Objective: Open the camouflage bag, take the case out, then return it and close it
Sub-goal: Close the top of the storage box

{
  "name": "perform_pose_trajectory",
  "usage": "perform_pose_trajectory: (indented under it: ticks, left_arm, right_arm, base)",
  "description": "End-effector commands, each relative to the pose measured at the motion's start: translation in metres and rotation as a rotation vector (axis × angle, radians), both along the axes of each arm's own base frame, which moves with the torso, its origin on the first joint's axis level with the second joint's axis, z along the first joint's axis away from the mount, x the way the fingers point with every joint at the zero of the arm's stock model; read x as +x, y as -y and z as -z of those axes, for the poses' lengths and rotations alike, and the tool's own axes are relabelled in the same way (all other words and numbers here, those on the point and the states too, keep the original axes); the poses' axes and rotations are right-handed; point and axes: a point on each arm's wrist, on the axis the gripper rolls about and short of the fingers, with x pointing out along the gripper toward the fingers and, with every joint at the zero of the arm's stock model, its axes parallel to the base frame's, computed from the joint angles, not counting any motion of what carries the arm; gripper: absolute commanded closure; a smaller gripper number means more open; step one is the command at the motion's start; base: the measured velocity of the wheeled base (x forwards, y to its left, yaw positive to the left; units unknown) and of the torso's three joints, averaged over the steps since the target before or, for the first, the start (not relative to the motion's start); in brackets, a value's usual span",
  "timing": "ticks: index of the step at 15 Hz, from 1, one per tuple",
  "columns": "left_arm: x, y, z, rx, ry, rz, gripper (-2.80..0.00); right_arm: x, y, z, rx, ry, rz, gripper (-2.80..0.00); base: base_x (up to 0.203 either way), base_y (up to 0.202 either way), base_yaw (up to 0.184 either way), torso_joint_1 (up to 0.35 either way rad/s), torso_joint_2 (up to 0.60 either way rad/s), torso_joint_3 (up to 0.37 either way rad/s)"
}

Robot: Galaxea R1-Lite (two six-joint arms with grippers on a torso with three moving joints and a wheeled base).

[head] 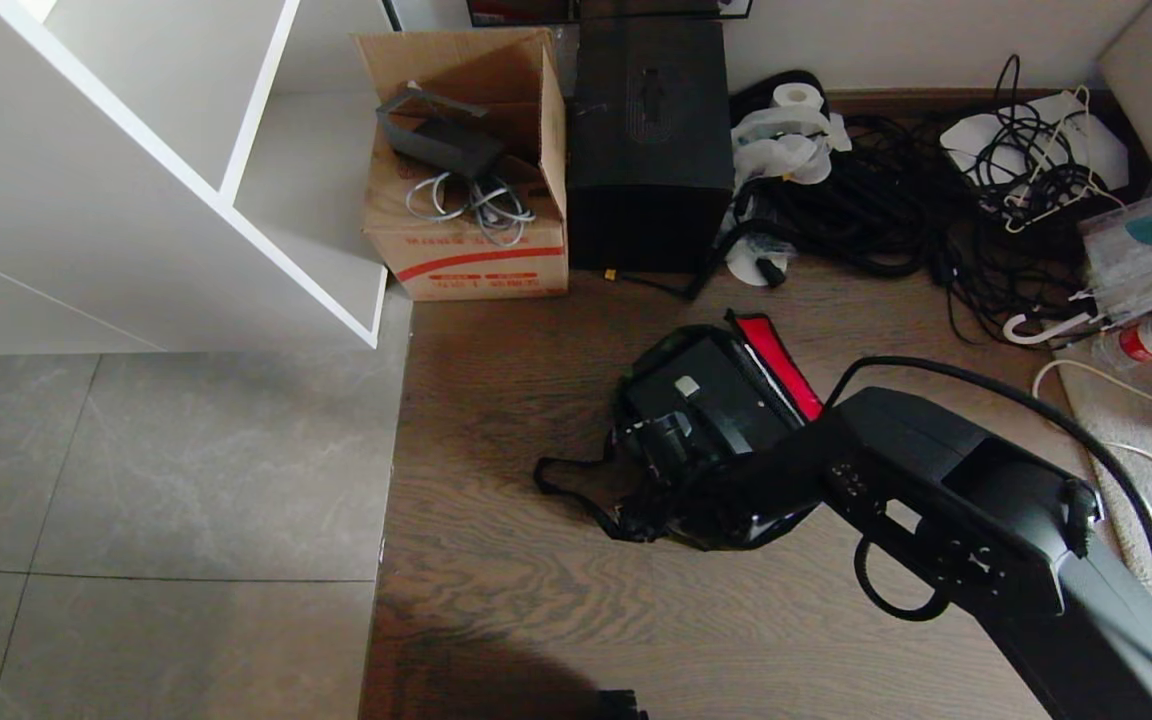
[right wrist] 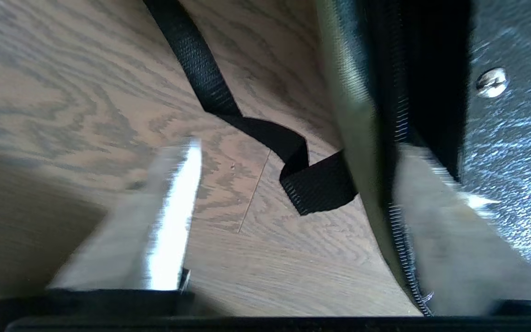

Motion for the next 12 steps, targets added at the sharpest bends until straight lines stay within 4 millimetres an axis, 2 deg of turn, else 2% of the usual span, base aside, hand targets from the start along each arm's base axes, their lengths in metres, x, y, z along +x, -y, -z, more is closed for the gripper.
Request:
perform_pose_trajectory:
  ticks: [1, 9, 12]
  left_arm:
    - [0.0, 0.0, 0.0, 0.001, -0.001, -0.001, 0.0]
    - [0.0, 0.0, 0.0, 0.001, -0.001, -0.001, 0.0]
    - [0.0, 0.0, 0.0, 0.001, -0.002, -0.001, 0.0]
  right_arm:
    - [0.001, -0.001, -0.001, 0.004, 0.007, 0.001, 0.0]
    - [0.014, -0.011, -0.016, 0.072, 0.062, 0.02, 0.0]
    - [0.01, -0.021, -0.025, 0.102, 0.077, 0.013, 0.0]
  base:
    - [0.0, 0.0, 0.0, 0.0, 0.0, 0.0]
    - [0.0, 0.0, 0.0, 0.0, 0.0, 0.0]
    - [0.0, 0.0, 0.0, 0.0, 0.0, 0.0]
